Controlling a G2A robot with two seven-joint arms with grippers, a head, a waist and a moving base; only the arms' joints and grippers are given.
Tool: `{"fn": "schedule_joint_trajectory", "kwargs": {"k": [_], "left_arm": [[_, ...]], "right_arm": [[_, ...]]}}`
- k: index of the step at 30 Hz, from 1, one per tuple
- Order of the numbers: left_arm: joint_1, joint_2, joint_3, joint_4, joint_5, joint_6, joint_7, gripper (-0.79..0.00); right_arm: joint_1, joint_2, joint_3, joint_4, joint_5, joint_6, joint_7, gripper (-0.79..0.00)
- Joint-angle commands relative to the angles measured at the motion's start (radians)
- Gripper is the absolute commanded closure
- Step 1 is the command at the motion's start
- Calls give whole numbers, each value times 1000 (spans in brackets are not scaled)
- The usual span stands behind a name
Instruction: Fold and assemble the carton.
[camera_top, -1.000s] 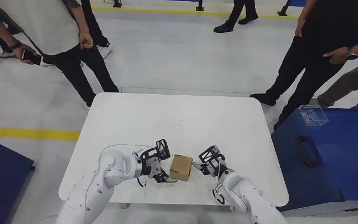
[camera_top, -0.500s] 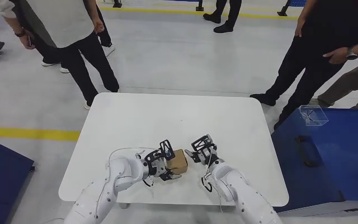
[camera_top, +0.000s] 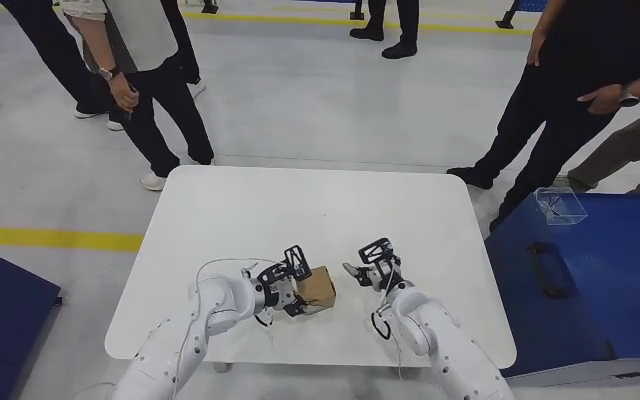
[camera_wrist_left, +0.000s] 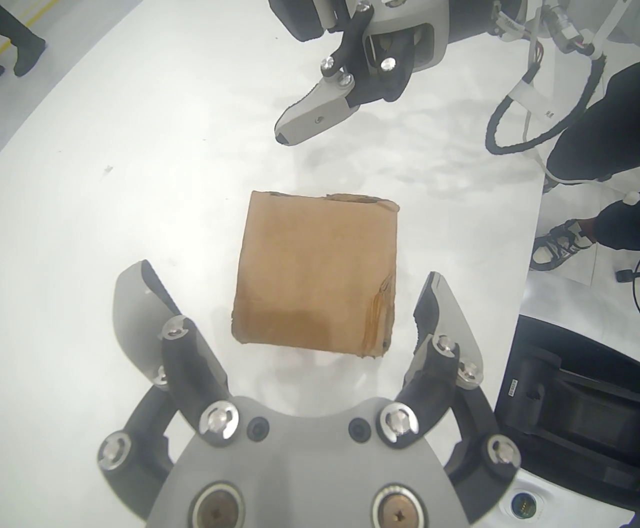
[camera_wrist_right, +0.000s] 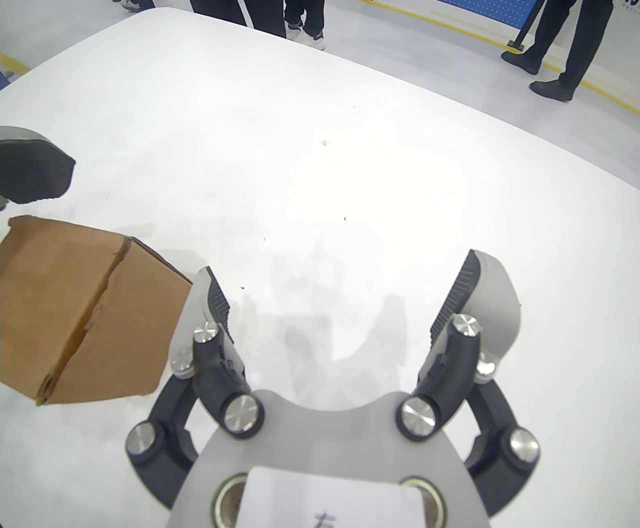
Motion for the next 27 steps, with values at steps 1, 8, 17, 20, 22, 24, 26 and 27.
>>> {"fn": "schedule_joint_trajectory", "kwargs": {"k": [1, 8, 17, 20, 22, 24, 26, 27], "left_arm": [[-5, -1, 4, 3, 0, -2, 3, -625], [-18, -5, 21, 20, 17, -4, -8, -376], [-13, -6, 20, 20, -10, -7, -23, 0], [-8, -6, -5, 15, -102, -9, -20, 0], [0, -7, -32, 15, -226, -6, -13, 0], [14, -9, -52, 22, -403, -14, -30, 0], [16, -11, -68, 30, -588, 8, -84, 0], [19, -13, -66, 38, -690, 30, -135, 0]], "right_arm": [[0, -1, 3, 0, 2, -1, 4, -785], [3, -6, 13, 6, 12, -3, 16, -785], [0, -9, 41, 4, 37, -6, 16, -785], [-12, -7, 78, -17, 66, -11, -10, -785], [-30, -3, 115, -47, 105, -22, -41, -785], [-57, 2, 157, -87, 146, -40, -73, -785], [-91, 7, 197, -128, 177, -55, -95, -785], [-107, 9, 214, -149, 190, -63, -101, -785]]}}
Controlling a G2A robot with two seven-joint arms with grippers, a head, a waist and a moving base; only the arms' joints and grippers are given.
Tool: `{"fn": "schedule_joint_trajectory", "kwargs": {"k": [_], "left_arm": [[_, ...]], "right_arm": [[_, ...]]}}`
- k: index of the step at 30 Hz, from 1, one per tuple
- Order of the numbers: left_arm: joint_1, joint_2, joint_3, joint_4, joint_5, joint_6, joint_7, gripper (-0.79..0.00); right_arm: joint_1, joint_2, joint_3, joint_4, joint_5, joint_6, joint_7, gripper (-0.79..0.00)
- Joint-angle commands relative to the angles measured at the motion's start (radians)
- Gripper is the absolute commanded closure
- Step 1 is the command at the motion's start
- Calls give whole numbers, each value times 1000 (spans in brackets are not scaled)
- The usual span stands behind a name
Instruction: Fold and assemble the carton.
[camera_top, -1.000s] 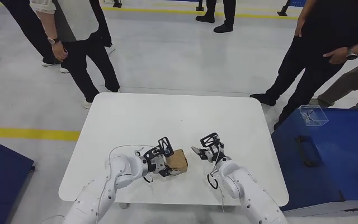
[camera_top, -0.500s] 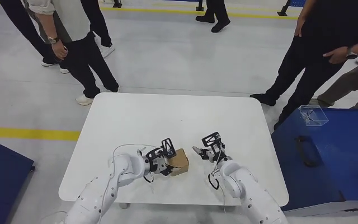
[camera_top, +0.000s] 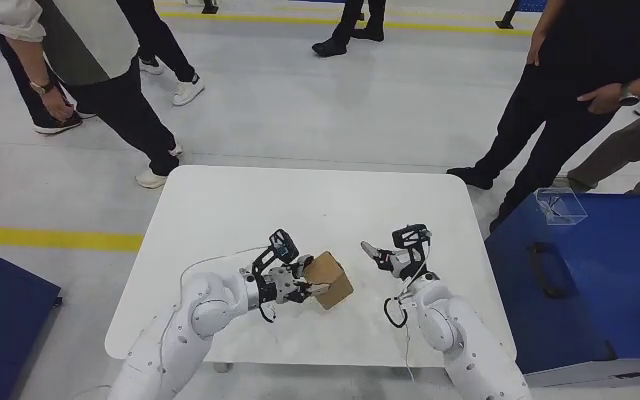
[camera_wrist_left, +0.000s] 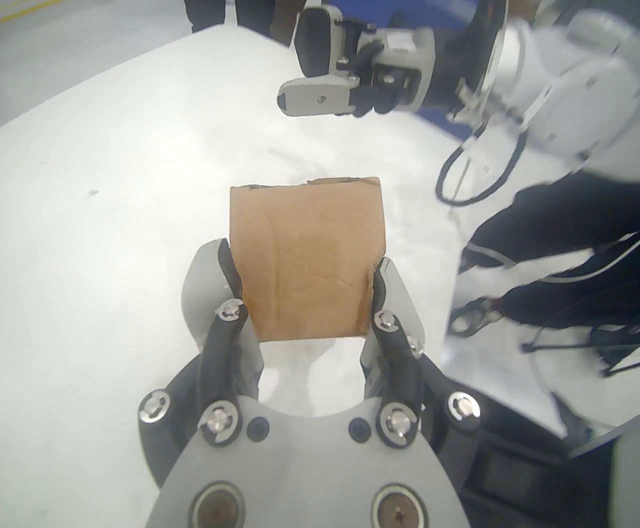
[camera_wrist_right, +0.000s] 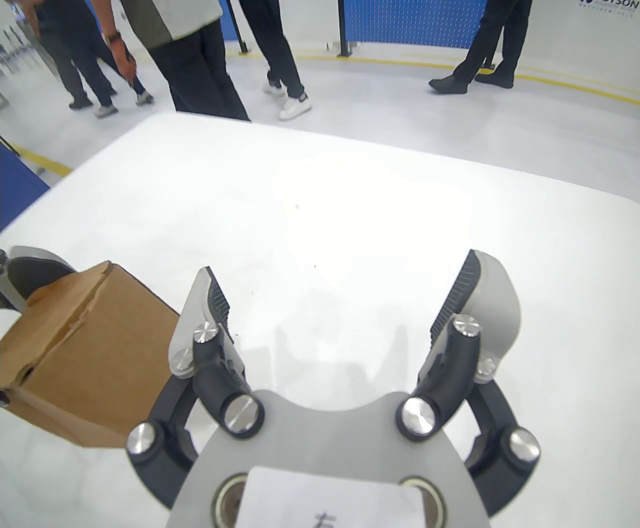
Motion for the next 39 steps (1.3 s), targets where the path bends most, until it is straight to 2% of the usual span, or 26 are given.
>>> {"fn": "schedule_joint_trajectory", "kwargs": {"k": [1, 4, 6, 7, 10, 13, 18, 19, 20, 21, 22, 24, 27, 29, 32, 33, 35, 37, 39], "left_arm": [[-3, -4, 5, 17, -261, 52, -119, 0], [-41, -12, 20, 62, -558, 147, -326, 0], [-86, -17, 41, 128, -676, 175, -472, 0], [-107, -20, 47, 175, -701, 204, -494, 0], [-152, -39, 87, 278, -766, 228, -540, 0], [-197, -56, 125, 367, -741, 250, -528, 0], [-239, -80, 172, 453, -704, 259, -490, 0], [-244, -83, 175, 465, -706, 254, -487, -142], [-250, -85, 177, 478, -702, 253, -481, -369], [-256, -86, 178, 487, -693, 249, -472, -754], [-258, -87, 176, 492, -693, 243, -463, -785], [-261, -85, 164, 498, -687, 229, -439, -785], [-256, -71, 134, 463, -601, 205, -323, -785], [-229, -56, 115, 369, -476, 199, -204, -785], [-143, -35, 101, 144, -259, 214, -56, -785], [-111, -27, 98, 75, -175, 229, -21, -357], [-51, -17, 105, -54, -36, 229, 31, 0], [-9, -10, 114, -137, 81, 221, 70, 0], [20, -6, 129, -176, 173, 208, 99, 0]], "right_arm": [[-32, 4, 33, -39, 22, -15, -9, -785], [-73, 9, 64, -84, 29, -30, -2, -785], [-91, 11, 74, -101, 31, -37, 4, -785], [-97, 11, 77, -105, 31, -41, 4, -785], [-107, 11, 75, -103, 31, -51, 9, -785], [-108, 10, 71, -95, 28, -56, 11, -785], [-105, 9, 67, -85, 21, -62, 18, -785], [-104, 8, 66, -84, 19, -64, 20, -785], [-104, 8, 65, -84, 17, -66, 21, -785], [-103, 8, 65, -84, 17, -69, 21, -785], [-103, 8, 64, -83, 15, -70, 23, -785], [-103, 8, 63, -84, 9, -73, 27, -785], [-105, 7, 63, -85, 6, -75, 29, -785], [-109, 7, 64, -87, 3, -79, 26, -785], [-114, 7, 67, -87, 4, -83, 22, -785], [-115, 7, 67, -86, 5, -84, 19, -785], [-116, 6, 67, -84, 6, -86, 16, -785], [-117, 6, 68, -82, 9, -87, 13, -785], [-117, 5, 68, -80, 13, -88, 14, -785]]}}
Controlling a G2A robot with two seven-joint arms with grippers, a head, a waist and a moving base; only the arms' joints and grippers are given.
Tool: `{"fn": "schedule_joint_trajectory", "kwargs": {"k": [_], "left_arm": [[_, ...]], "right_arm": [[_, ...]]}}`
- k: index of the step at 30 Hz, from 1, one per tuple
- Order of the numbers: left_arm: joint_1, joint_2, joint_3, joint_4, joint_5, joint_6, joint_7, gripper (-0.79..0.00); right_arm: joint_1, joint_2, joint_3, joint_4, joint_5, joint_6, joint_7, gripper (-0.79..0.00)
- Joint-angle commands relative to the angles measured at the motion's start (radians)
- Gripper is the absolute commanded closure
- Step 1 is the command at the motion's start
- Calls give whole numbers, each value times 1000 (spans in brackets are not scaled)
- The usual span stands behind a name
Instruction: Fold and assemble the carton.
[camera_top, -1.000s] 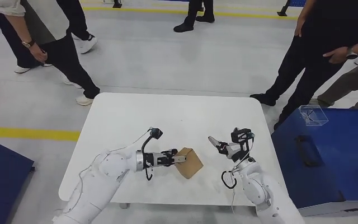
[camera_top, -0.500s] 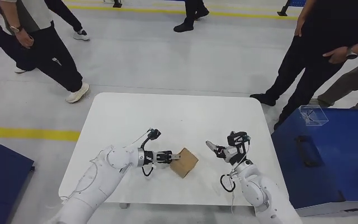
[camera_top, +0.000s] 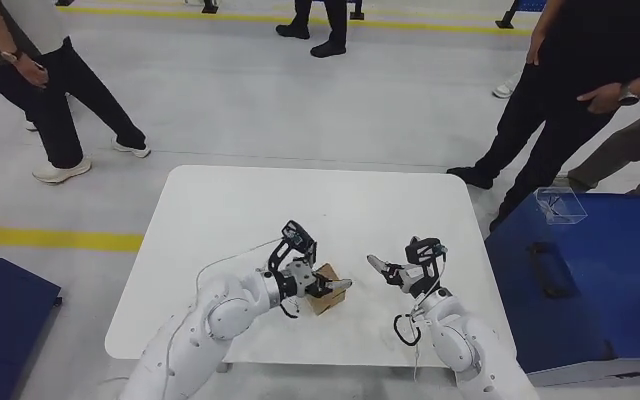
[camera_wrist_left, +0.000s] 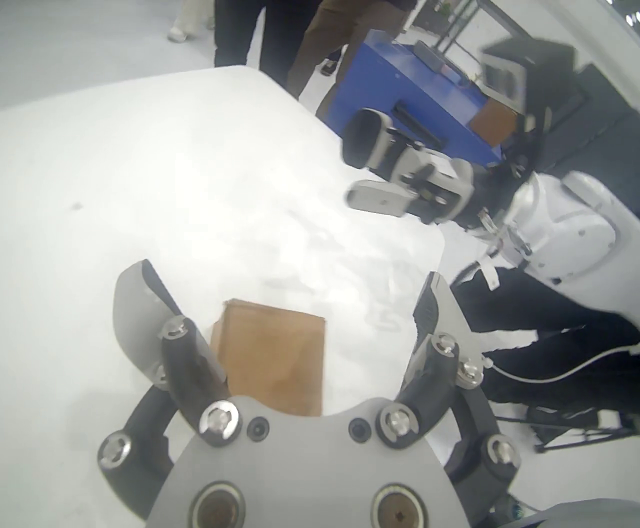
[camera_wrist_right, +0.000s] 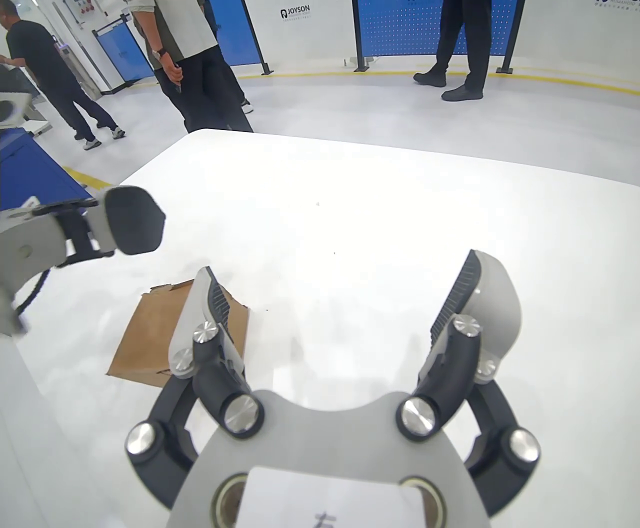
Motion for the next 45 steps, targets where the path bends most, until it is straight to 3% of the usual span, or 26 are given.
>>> {"fn": "schedule_joint_trajectory", "kwargs": {"k": [1, 7, 17, 25, 32, 40, 45], "left_arm": [[20, 2, 15, -31, 108, -6, 25, 0], [27, -9, 44, 5, 200, 62, 50, 0], [-11, -30, 64, 80, 176, 66, 54, 0], [-31, -40, 75, 118, 193, 88, -19, 0], [-8, -39, 52, 69, 221, 96, 48, 0], [-20, -48, 66, 111, 215, 103, -38, 0], [-5, -48, 45, 78, 230, 106, 61, 0]], "right_arm": [[-1, 0, 0, 2, 4, -1, 5, -785], [0, -1, 0, 1, 6, -1, 8, -785], [0, -1, 0, 1, 6, -1, 8, -785], [0, -1, 0, 1, 6, -1, 8, -785], [0, -1, 0, 1, 6, -1, 8, -785], [0, -1, 0, 1, 6, -1, 8, -785], [0, -1, 0, 1, 6, -1, 8, -785]]}}
